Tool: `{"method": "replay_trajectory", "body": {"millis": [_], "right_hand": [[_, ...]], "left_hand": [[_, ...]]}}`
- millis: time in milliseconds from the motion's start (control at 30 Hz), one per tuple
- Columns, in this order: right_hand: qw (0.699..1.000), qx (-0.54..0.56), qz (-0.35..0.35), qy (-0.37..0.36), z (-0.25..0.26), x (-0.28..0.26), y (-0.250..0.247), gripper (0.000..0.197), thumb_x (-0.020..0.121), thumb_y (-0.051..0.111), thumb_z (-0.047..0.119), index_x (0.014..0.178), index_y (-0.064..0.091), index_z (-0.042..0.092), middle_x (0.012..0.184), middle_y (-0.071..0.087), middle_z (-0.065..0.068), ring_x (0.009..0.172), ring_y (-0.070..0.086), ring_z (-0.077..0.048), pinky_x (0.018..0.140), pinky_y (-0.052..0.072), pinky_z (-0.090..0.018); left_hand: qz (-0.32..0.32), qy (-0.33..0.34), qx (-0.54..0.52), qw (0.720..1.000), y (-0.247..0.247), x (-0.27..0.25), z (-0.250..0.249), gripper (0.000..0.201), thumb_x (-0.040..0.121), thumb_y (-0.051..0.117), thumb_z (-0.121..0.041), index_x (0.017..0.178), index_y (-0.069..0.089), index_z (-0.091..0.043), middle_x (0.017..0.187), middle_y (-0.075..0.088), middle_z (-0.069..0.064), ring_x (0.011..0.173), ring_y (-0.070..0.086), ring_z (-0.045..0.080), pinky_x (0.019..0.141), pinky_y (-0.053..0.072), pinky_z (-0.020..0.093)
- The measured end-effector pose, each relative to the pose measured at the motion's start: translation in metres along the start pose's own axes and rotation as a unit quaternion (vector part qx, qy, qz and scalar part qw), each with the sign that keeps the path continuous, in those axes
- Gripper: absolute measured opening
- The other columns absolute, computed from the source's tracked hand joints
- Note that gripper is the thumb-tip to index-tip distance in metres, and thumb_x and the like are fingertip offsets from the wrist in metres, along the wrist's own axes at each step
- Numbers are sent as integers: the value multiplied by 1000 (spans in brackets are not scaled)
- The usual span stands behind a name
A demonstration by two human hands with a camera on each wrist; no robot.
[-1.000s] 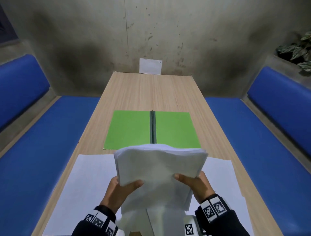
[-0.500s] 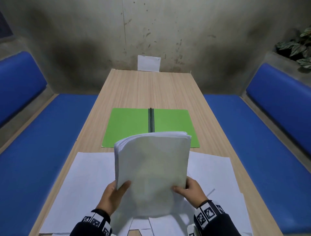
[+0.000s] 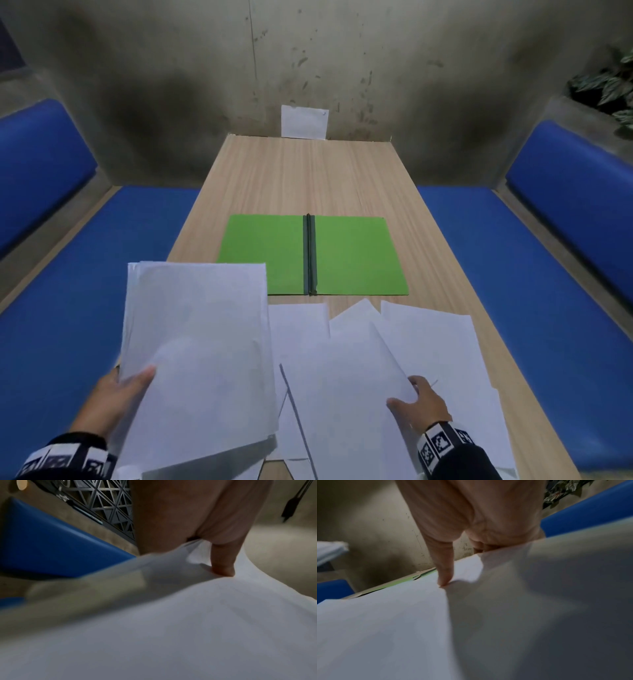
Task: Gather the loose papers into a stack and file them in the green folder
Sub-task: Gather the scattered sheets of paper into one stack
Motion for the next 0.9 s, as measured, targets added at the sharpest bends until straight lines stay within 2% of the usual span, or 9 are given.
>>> {"method": "replay_trajectory", "body": {"millis": [133,233,300,433,533,633,733,800,900], "right_hand": [[999,-41,-1,-4,6,5,1,6,77,56,23,80,54,18,89,64,-3,84,58,-23,80,48,-30],[999,-1,-54,-3,4,8,-8,18,77,56,9,61,48,7,91,60,-19,64,52,-24,50,38,-23],[995,50,-77,34,-2,11,-17,26,77,55,6,55,41,8,90,53,-21,56,44,-22,46,31,-24],[986,137,-47,87,-3,10,-29,15,81,55,7,91,57,-4,89,53,-13,80,51,-27,66,38,-26],[966,232,-35,105,2,5,-28,19,80,58,3,96,53,-5,91,54,-14,85,52,-28,78,42,-32],[929,354,-28,109,-4,16,-11,71,58,78,15,119,50,-6,106,61,-18,99,60,-32,98,46,-48],[900,422,-20,107,-43,69,26,108,42,89,24,133,36,1,126,56,-21,113,59,-34,104,42,-47],[906,410,-5,104,-23,47,22,99,44,91,27,127,45,-2,120,61,-21,107,61,-33,101,45,-47],[926,370,-11,70,8,10,5,45,68,79,11,105,60,-4,104,67,-20,95,64,-34,95,48,-46]], "left_hand": [[5,-18,81,997,2,13,19,38,87,61,-13,121,54,4,117,62,22,110,57,38,100,41,46],[33,-55,120,991,7,22,29,35,86,62,-15,116,58,3,106,65,21,96,62,36,96,45,49],[8,-68,190,979,8,28,31,42,77,68,-26,109,62,0,107,62,20,97,59,37,93,46,45],[-19,-95,348,932,4,34,30,55,73,63,-40,120,60,-12,148,30,14,135,30,35,112,27,45],[4,-110,360,926,5,33,31,52,73,63,-40,117,64,-13,145,32,17,132,34,37,110,31,45],[-6,-120,384,915,2,33,31,47,73,65,-44,111,67,-16,141,38,15,128,36,39,107,35,45],[0,-117,367,923,-3,34,29,52,56,64,-50,95,70,-17,121,55,15,111,50,39,98,44,43],[20,-94,322,942,-1,30,24,45,60,70,-43,92,71,-11,102,65,14,96,60,35,86,49,39],[48,-53,280,957,7,21,12,20,74,73,-20,87,69,-5,86,70,13,80,64,30,77,51,38]]}}
Point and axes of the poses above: each hand's wrist, its own x-axis towards the middle knuckle, its own y-axis out of the palm, z = x × y, the point moved 3 cm from there along x, towards the middle knuckle
